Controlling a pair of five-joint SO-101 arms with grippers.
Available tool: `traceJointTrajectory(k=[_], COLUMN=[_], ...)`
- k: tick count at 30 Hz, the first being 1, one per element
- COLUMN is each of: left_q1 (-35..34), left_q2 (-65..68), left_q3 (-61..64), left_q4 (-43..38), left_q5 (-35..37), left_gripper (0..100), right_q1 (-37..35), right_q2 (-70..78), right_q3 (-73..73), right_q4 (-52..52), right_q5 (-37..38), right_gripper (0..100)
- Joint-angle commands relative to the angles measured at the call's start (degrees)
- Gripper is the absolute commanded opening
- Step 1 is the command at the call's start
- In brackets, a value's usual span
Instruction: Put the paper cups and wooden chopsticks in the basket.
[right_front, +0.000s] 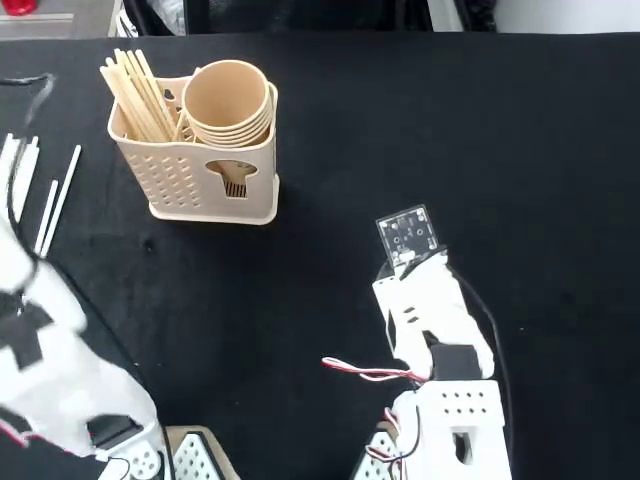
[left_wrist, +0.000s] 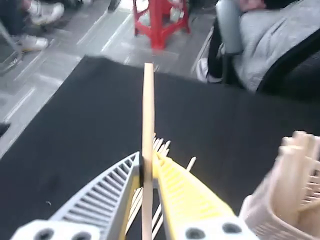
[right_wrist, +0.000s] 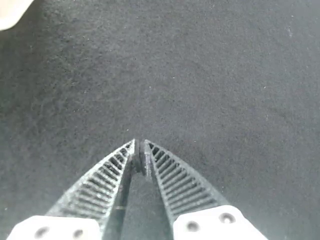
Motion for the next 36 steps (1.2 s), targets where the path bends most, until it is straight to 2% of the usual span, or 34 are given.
traceJointTrajectory(k=[1, 4, 9, 12, 18, 22, 28, 34, 36], left_q1=[4.0, 7.96, 9.98, 12.7, 17.71, 20.79, 21.76, 20.18, 19.12], left_q2=[-15.3, -25.85, -42.73, -52.66, -63.21, -63.91, -62.86, -47.38, -42.2], left_q3=[12.88, 25.89, 50.77, 65.89, 90.77, 96.31, 98.24, 102.46, 102.46], left_q4=[-0.09, -2.9, -20.92, -34.73, -70.59, -84.31, -91.34, -102.68, -105.05], left_q5=[1.05, 1.05, 1.05, 1.05, 1.05, 1.58, 14.15, 16.62, 19.43], left_gripper=[3, 3, 3, 3, 3, 3, 3, 3, 3], right_q1=[-0.35, -0.44, -0.62, -0.62, -0.62, -0.62, -0.62, -0.62, -0.62], right_q2=[-0.84, -0.84, -0.84, -0.84, -0.84, -0.84, -0.84, -0.84, -0.84], right_q3=[-0.13, -0.13, -0.04, -0.13, -0.22, -0.22, -0.22, -0.4, -0.4], right_q4=[-1.05, -1.05, -1.05, -1.05, -1.05, -1.05, -1.05, -1.05, -1.05], right_q5=[0.35, 0.35, 0.35, 0.35, 0.35, 0.35, 0.35, 0.35, 0.35], right_gripper=[1.1, 1.1, 1.1, 1.1, 1.1, 1.1, 1.1, 1.1, 1.1])
